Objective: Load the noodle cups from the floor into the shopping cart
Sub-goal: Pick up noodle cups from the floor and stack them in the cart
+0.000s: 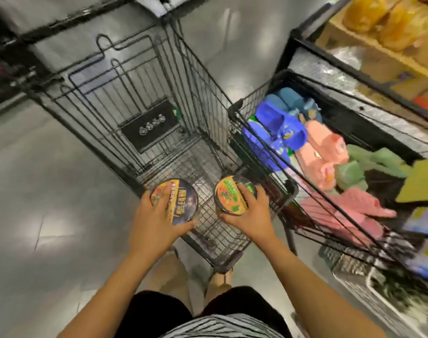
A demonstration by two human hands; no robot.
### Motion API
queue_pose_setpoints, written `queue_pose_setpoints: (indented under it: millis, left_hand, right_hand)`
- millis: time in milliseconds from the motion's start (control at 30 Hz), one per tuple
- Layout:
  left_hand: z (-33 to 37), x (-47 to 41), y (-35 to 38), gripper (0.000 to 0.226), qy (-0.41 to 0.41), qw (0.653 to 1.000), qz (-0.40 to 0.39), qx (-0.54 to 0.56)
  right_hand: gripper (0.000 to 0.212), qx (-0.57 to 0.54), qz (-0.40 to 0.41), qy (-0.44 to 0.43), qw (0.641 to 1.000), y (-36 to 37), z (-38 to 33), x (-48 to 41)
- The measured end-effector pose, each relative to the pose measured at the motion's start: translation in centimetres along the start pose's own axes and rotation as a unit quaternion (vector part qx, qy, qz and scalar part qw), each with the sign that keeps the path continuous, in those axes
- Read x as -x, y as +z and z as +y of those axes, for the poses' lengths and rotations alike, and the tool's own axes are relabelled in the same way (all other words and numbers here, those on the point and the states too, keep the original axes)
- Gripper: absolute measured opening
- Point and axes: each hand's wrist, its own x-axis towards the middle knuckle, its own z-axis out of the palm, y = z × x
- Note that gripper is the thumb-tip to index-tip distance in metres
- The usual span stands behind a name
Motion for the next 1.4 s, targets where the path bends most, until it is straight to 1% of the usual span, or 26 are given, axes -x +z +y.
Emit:
queue_pose_setpoints:
  millis: [100, 167, 233, 300, 367, 433, 500, 567, 633, 700, 800, 933, 1033, 1167, 1267, 1400]
  left_hand:
    - [-0.4, -1.2, 0.5, 0.111, -0.028, 0.999, -0.006, 0.017]
    - [-0.7, -3.1, 0.8, 0.115, -0.044, 0.999, -0.014, 0.004]
    - [-1.4, -5.9, 1.2, 0.118, -0.049, 0.999, -0.012, -0.020]
    - [-2.5, -9.5, 2.1, 0.118, -0.066, 0.998, -0.018, -0.017]
    - [-3.7, -13.3, 3.4, 0.121, -0.111, 0.993, -0.033, 0.007]
    - [-4.8, -17.1, 5.2, 0.121, -0.152, 0.988, -0.029, 0.017]
    - [-6.2, -20.7, 7.3, 0.120, -0.176, 0.984, -0.014, 0.020]
    - [-7.8, -23.9, 9.4, 0.118, -0.194, 0.981, -0.017, 0.009]
    - [-9.7, -26.3, 11.6, 0.118, -0.195, 0.979, -0.048, -0.021]
    - [-11.4, -28.1, 13.4, 0.119, -0.198, 0.977, -0.066, -0.045]
    - [-13.3, -30.3, 15.4, 0.116, -0.170, 0.983, -0.049, -0.055]
    - [-15.3, -33.5, 17.0, 0.117, -0.112, 0.991, -0.034, -0.058]
    - [-17.2, -34.5, 17.8, 0.117, -0.094, 0.993, -0.051, -0.058]
    - [-18.6, -34.9, 18.4, 0.121, -0.120, 0.985, -0.088, -0.089]
    - [-18.2, -35.0, 18.4, 0.123, -0.143, 0.974, -0.123, -0.122]
    - [-17.4, -34.8, 17.5, 0.121, -0.147, 0.967, -0.163, -0.129]
  right_hand:
    - [0.100, 0.023, -0.046, -0.009, 0.999, 1.2, -0.1, -2.6]
    - [0.101, 0.023, -0.062, -0.012, 0.998, 2.4, -0.2, -4.6]
    - [0.102, 0.019, -0.065, -0.011, 0.998, 4.0, -0.3, -6.8]
    - [0.103, 0.025, -0.074, -0.001, 0.997, 5.6, -0.5, -9.3]
    - [0.103, 0.030, -0.080, 0.014, 0.996, 7.4, -1.0, -12.3]
    - [0.103, 0.030, -0.072, 0.021, 0.997, 9.6, -1.3, -15.8]
    - [0.103, 0.030, -0.065, 0.035, 0.997, 12.1, -1.5, -19.4]
    - [0.103, 0.029, -0.062, 0.052, 0.996, 14.9, -1.6, -22.8]
    - [0.103, 0.027, -0.056, 0.067, 0.996, 17.5, -1.8, -25.8]
    - [0.101, 0.020, -0.047, 0.058, 0.997, 19.9, -2.1, -28.5]
    - [0.098, 0.015, -0.050, 0.029, 0.998, 22.9, -2.0, -31.9]
    - [0.102, 0.030, -0.079, 0.010, 0.996, 25.7, -1.2, -35.7]
    - [0.103, 0.054, -0.094, -0.006, 0.994, 26.7, -0.7, -37.2]
    - [0.104, 0.074, -0.075, -0.017, 0.994, 27.8, 0.2, -37.8]
    - [0.104, 0.078, -0.099, -0.015, 0.992, 27.6, 0.2, -37.6]
    - [0.111, 0.097, -0.143, 0.024, 0.985, 26.2, -0.6, -36.8]
